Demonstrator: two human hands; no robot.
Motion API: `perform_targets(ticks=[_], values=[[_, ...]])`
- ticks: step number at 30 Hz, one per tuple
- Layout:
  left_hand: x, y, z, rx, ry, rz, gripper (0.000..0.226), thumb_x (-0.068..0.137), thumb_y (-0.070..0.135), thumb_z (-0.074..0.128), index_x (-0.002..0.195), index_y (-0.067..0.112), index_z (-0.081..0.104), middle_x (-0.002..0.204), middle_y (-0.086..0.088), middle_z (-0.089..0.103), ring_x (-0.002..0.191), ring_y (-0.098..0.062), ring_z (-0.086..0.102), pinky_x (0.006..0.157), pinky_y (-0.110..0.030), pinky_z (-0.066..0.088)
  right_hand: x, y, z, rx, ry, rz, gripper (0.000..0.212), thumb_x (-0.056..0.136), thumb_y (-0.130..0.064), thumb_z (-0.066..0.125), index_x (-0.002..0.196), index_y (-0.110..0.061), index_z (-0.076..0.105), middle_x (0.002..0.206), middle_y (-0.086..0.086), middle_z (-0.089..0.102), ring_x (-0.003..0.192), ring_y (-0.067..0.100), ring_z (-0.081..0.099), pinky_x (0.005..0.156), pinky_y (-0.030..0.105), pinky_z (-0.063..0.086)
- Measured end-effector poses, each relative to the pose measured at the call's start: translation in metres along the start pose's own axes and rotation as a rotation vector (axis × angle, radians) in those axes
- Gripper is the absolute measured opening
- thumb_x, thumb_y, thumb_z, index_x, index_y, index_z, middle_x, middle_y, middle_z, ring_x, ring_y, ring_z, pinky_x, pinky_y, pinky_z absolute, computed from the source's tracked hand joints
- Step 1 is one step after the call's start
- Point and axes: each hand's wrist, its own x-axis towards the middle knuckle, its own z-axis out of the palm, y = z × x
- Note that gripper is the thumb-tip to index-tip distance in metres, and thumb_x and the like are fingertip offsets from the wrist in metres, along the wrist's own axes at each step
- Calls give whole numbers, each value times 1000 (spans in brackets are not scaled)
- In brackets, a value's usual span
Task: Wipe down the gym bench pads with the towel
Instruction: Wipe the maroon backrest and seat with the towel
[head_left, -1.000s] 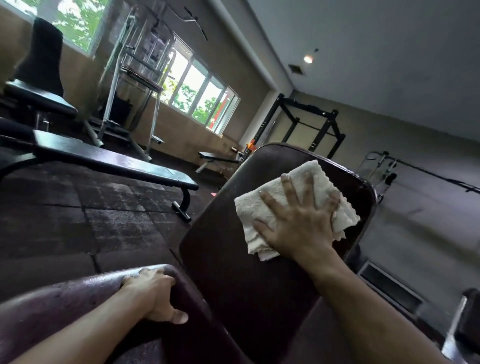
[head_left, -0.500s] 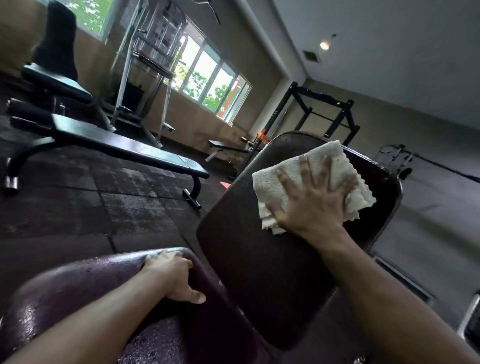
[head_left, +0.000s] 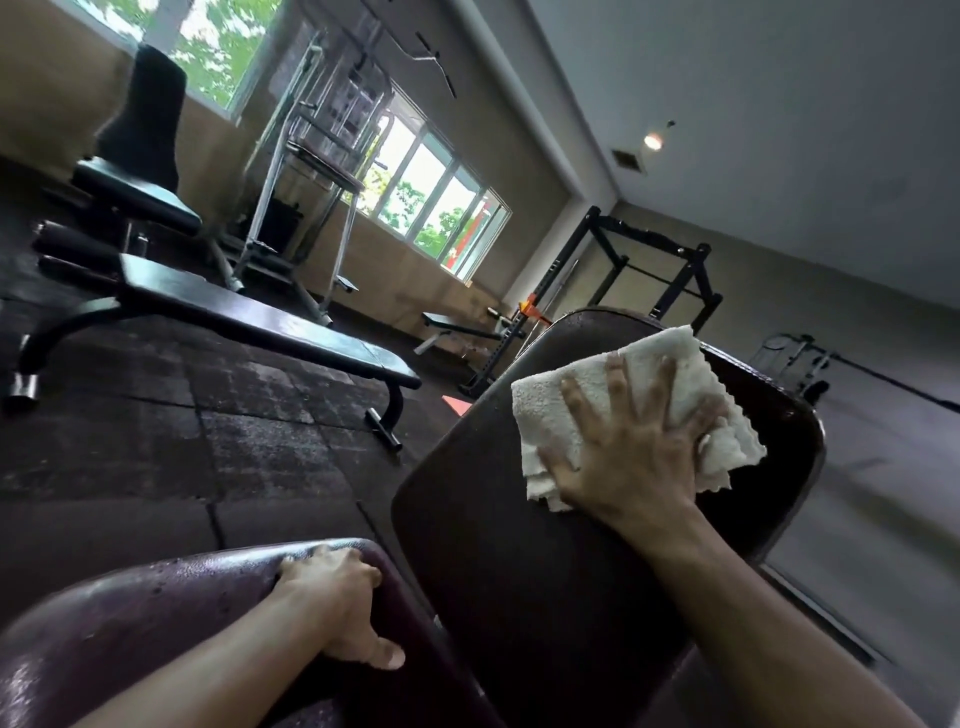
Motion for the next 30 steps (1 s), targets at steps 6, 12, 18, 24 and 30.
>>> perform_targets(ticks=[6,12,18,24,30], values=[[1,0,1,-32,20,7,103,62,87,58,148,34,38,151,3,37,139,-26,32,108,-51,35,-4,-9,-9,-8,-16,-15,87,84,-89,7,158,-44,15,170,11,-2,147,54,-21,100,82,-19],[2,-2,3,-22,18,-1,106,61,89,54,150,36,34,154,2,33,142,-27,30,110,-52,33,3,-17,7,7,-35,-3,79,89,-84,5,159,-47,2,169,7,-16,140,52,-39,102,84,-13],[2,-2,4,12,20,4,103,61,90,52,148,37,36,153,3,34,140,-27,31,108,-53,33,-20,-11,9,-25,-43,-103,74,90,-84,5,156,-53,19,171,7,3,148,53,-21,105,82,-11],[2,-3,-1,-37,3,-3,105,62,89,56,149,34,36,152,1,36,139,-28,33,109,-53,34,10,-3,-2,-59,-25,-57,78,87,-88,7,156,-54,9,171,0,-5,148,51,-22,104,84,-7],[3,0,-3,-18,-32,-24,107,60,89,58,149,34,38,153,1,36,140,-29,33,108,-57,36,-10,-18,13,-49,-8,-119,76,89,-85,14,152,-49,36,169,6,18,151,52,-10,106,84,-4]])
